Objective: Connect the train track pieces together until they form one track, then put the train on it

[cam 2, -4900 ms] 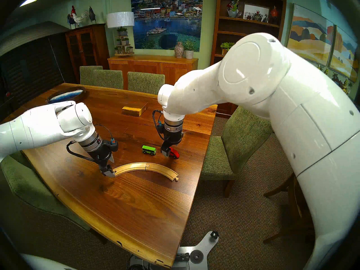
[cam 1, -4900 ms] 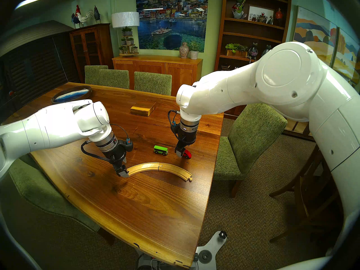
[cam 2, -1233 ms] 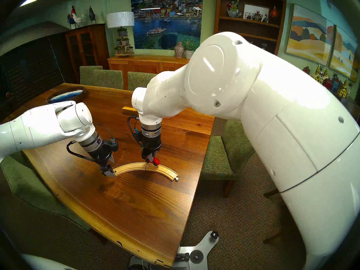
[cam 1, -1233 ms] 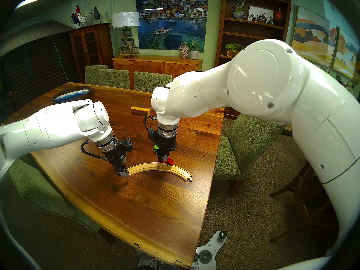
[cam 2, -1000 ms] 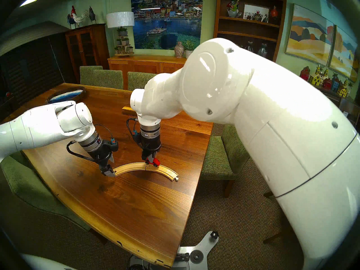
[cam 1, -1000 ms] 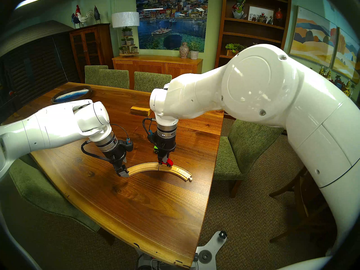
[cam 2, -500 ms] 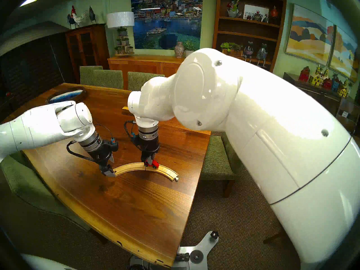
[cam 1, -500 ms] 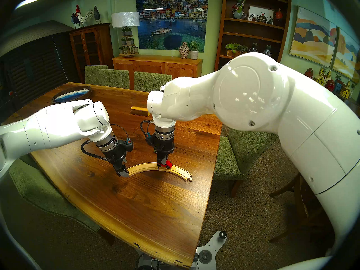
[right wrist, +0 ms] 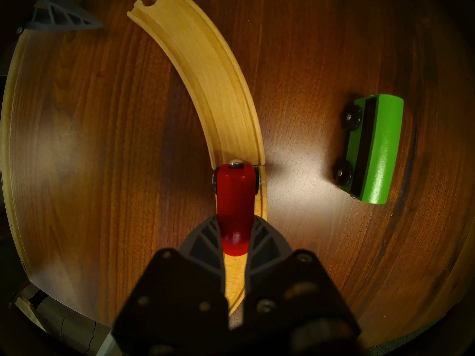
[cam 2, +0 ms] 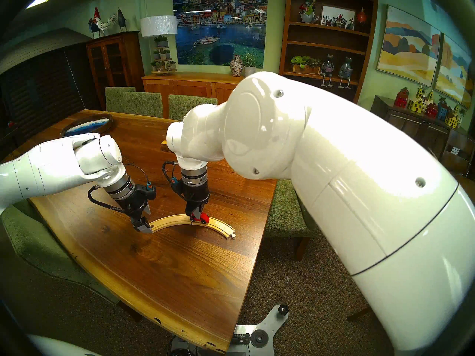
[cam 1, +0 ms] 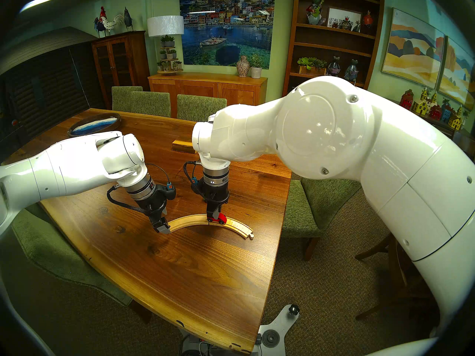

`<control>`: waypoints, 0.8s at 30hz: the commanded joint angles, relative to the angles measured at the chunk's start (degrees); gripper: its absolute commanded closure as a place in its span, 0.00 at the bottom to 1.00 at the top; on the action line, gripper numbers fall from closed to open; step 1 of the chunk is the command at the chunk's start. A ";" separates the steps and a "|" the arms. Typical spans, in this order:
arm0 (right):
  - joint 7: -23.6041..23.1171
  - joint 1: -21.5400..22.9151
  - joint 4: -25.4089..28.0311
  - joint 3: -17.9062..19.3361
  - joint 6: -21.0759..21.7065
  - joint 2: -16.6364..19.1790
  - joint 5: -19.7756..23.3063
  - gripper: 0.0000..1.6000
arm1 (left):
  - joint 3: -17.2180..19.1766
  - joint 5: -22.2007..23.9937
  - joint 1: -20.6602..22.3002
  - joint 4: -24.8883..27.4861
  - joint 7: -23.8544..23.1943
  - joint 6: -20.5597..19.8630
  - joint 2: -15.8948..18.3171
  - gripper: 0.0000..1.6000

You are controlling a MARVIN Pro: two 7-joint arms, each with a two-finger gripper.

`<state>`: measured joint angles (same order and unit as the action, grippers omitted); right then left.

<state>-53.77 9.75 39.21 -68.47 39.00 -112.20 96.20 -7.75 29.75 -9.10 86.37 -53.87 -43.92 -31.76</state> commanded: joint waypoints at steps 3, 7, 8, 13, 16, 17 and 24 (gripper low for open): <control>-0.32 0.86 -1.90 -0.08 -0.06 -0.29 -0.20 1.00 | 1.40 0.06 1.77 -0.09 0.11 0.11 0.04 0.00; -0.43 0.69 -2.13 -0.35 -0.06 -0.50 -0.31 1.00 | 1.40 0.06 1.76 -0.09 0.10 0.11 0.04 0.00; -0.49 0.66 -2.20 -0.40 -0.06 -0.53 -0.33 1.00 | 1.41 0.06 1.76 -0.09 0.10 0.11 0.04 0.00; -0.66 0.59 -2.33 -0.64 -0.21 -0.67 -0.43 1.00 | 1.41 0.06 1.76 -0.09 0.10 0.10 0.04 0.00; -0.78 0.58 -2.35 -0.78 -0.38 -0.72 -0.51 1.00 | 1.42 0.05 1.76 -0.09 0.10 0.10 0.04 0.00; -0.82 0.59 -2.35 -0.84 -0.46 -0.74 -0.55 1.00 | 1.42 0.05 1.76 -0.09 0.10 0.10 0.04 0.00; -1.15 1.03 -2.12 -1.01 -1.06 -0.72 -0.73 1.00 | 1.41 0.05 1.75 -0.09 0.10 0.10 0.04 0.00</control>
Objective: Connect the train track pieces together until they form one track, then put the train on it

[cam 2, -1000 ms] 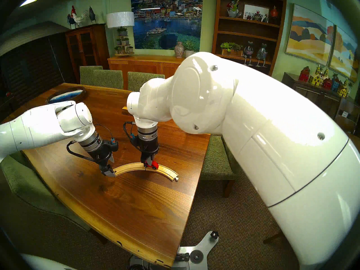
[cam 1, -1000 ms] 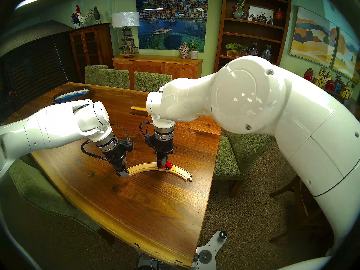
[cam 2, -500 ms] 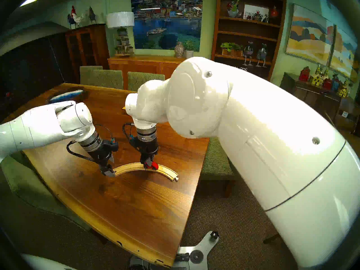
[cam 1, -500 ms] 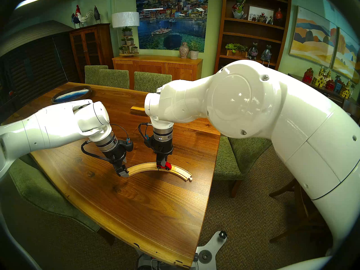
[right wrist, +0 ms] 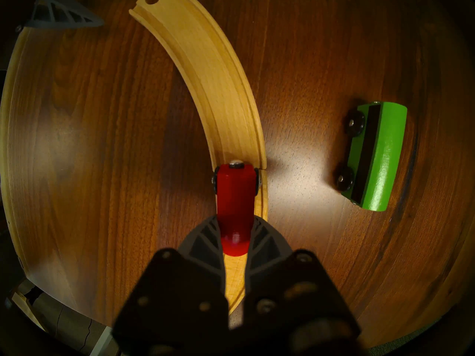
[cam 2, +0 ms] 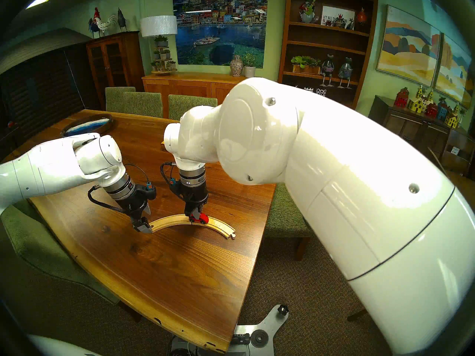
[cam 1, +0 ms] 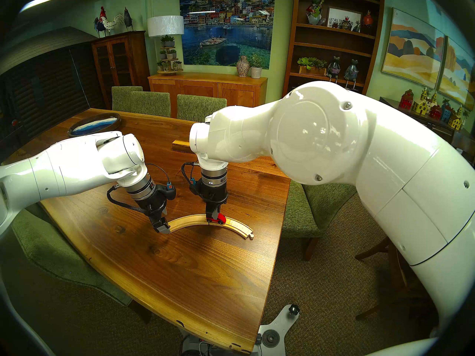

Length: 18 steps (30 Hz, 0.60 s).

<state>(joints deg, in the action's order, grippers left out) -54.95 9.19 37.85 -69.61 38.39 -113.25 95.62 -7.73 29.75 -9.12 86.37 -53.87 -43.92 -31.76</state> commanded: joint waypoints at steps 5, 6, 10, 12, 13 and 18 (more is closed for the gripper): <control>-0.29 1.93 -0.59 -0.02 -1.11 0.38 -0.36 1.00 | 1.40 0.05 1.77 -0.09 0.10 0.11 0.04 0.00; -0.42 2.00 -0.59 -0.08 -1.37 0.37 -0.49 1.00 | 1.40 0.05 1.77 -0.09 0.10 0.11 0.04 0.00; -0.94 2.10 -0.98 -0.34 -2.09 0.27 -0.92 1.00 | 1.40 0.05 1.76 -0.09 0.11 0.10 0.04 0.00; -1.17 2.21 -1.14 -0.49 -2.42 0.18 -1.16 1.00 | 1.40 0.05 1.76 -0.09 0.11 0.10 0.04 0.00; -1.33 2.33 -1.23 -0.53 -2.55 0.15 -1.24 1.00 | 1.40 0.05 1.75 -0.09 0.11 0.10 0.04 0.00; -1.97 2.64 -1.43 -0.75 -3.26 0.15 -1.57 1.00 | 1.40 0.05 1.75 -0.09 0.11 0.10 0.04 0.00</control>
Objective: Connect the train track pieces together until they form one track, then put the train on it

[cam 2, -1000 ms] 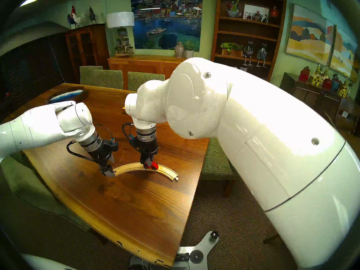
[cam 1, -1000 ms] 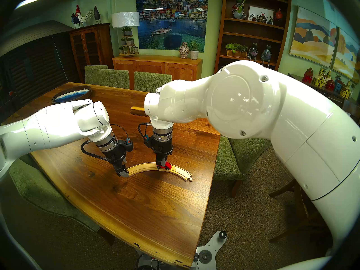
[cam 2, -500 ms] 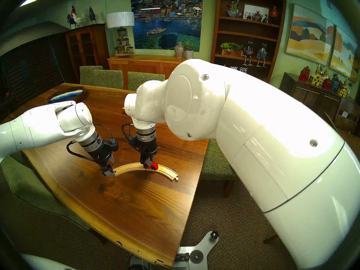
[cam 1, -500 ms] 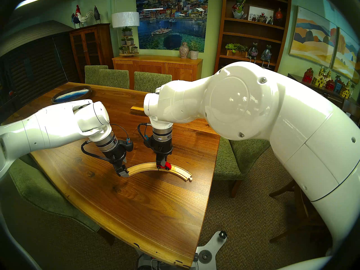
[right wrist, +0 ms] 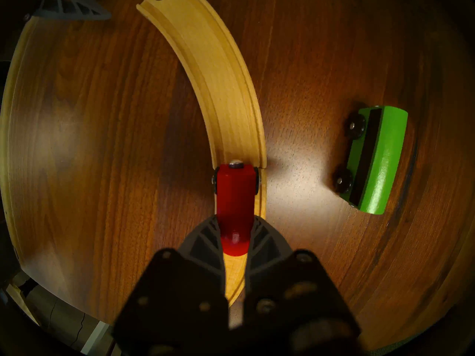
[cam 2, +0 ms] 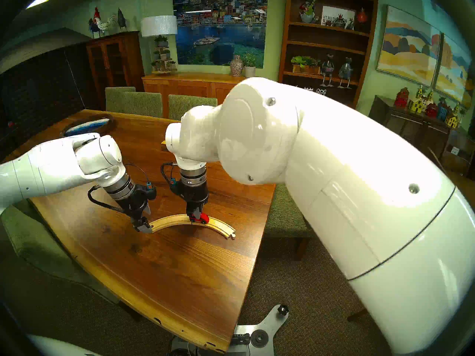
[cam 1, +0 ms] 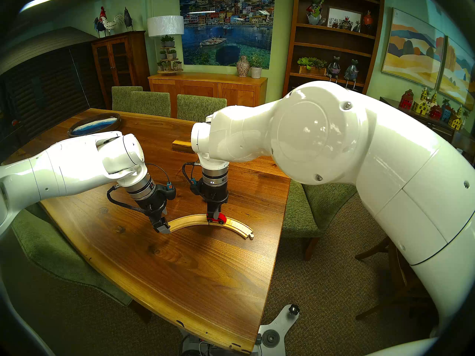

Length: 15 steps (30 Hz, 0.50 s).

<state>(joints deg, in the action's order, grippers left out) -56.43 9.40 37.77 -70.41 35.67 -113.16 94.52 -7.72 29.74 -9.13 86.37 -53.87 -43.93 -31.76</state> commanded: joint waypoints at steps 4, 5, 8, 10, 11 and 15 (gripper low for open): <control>-1.05 2.40 -1.64 -0.19 -0.97 0.04 -0.75 1.00 | 1.39 0.05 1.76 -0.09 0.11 0.11 0.04 0.00; -1.18 2.38 -1.72 -0.25 -1.07 0.02 -0.82 1.00 | 1.39 0.05 1.76 -0.09 0.11 0.11 0.04 0.00; -1.46 2.17 -2.09 -0.43 -1.26 -0.07 -1.01 1.00 | 1.39 0.05 1.77 -0.09 0.11 0.11 0.04 0.00; -1.68 1.77 -2.55 -0.62 -1.43 -0.20 -1.19 1.00 | 1.39 0.05 1.77 -0.09 0.10 0.11 0.04 0.00; -1.78 1.53 -2.77 -0.72 -1.51 -0.27 -1.28 1.00 | 1.40 0.05 1.77 -0.09 0.10 0.11 0.04 0.00; -2.28 0.63 -3.76 -1.06 -1.74 -0.50 -1.56 1.00 | 1.40 0.05 1.77 -0.09 0.10 0.11 0.04 0.00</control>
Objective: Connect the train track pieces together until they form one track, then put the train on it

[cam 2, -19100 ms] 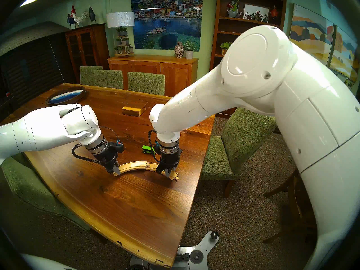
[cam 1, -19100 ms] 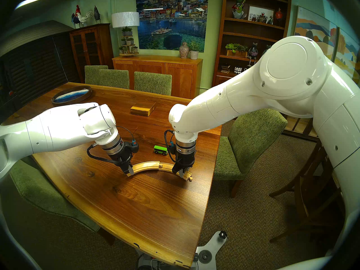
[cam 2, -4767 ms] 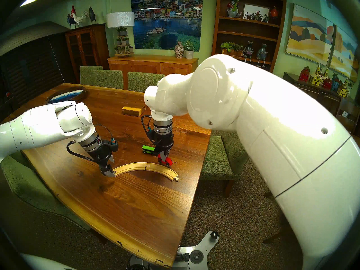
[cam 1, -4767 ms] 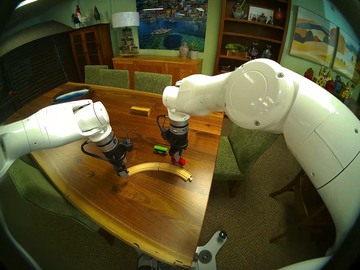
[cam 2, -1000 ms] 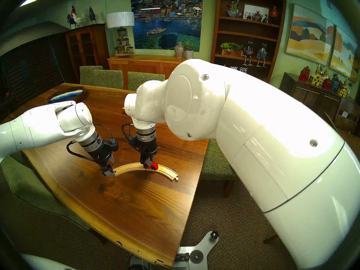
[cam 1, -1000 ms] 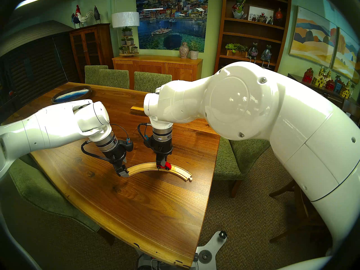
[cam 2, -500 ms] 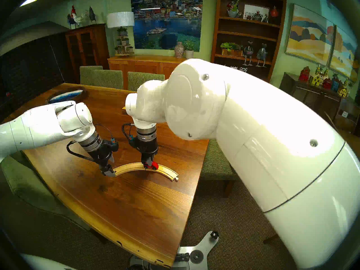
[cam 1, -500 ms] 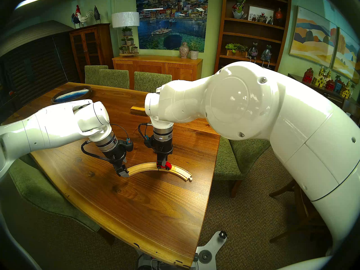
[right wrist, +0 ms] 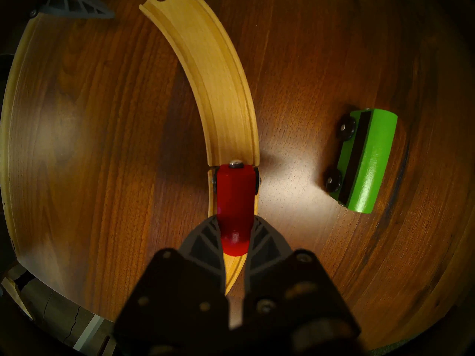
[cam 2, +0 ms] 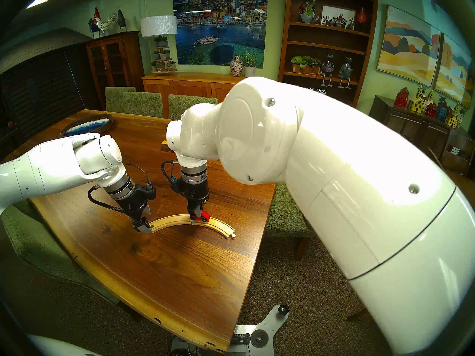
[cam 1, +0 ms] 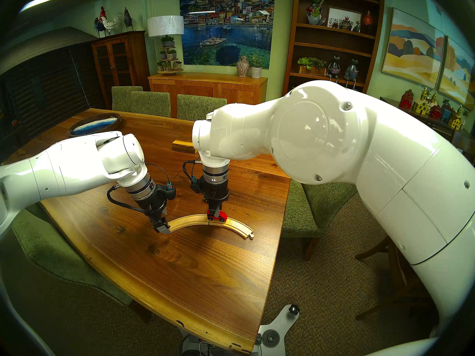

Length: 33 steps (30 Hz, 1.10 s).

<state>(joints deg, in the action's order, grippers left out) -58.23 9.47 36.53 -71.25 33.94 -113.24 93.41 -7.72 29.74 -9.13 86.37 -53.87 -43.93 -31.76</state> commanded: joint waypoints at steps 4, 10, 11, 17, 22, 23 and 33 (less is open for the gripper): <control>-1.14 -0.06 -3.36 -0.57 -0.10 -0.73 -0.69 1.00 | 1.40 0.05 1.77 -0.09 0.10 0.11 0.04 0.00; -2.07 -1.16 -4.74 -1.19 -0.14 -1.04 -0.97 1.00 | 1.41 0.05 1.77 -0.09 0.10 0.11 0.04 0.00; -2.20 -1.31 -4.91 -1.27 -0.15 -1.08 -0.99 1.00 | 1.41 0.05 1.77 -0.09 0.10 0.10 0.04 0.00; -2.96 -1.92 -5.79 -1.81 -0.05 -1.36 -1.16 1.00 | 1.41 0.05 1.77 -0.09 0.10 0.10 0.04 0.00; -3.31 -2.46 -6.44 -2.22 0.01 -1.61 -1.34 1.00 | 1.41 0.05 1.77 -0.09 0.10 0.10 0.04 0.00; -3.39 -2.55 -6.56 -2.31 0.04 -1.66 -1.38 1.00 | 1.41 0.05 1.77 -0.09 0.10 0.10 0.04 0.00; -3.95 -3.03 -7.34 -2.75 0.04 -1.76 -1.55 1.00 | 1.41 0.04 1.76 -0.09 0.10 0.10 0.04 0.00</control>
<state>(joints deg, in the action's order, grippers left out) -62.17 5.62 30.85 -73.97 33.92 -115.04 91.99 -7.70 29.74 -9.14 86.37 -53.87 -43.94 -31.76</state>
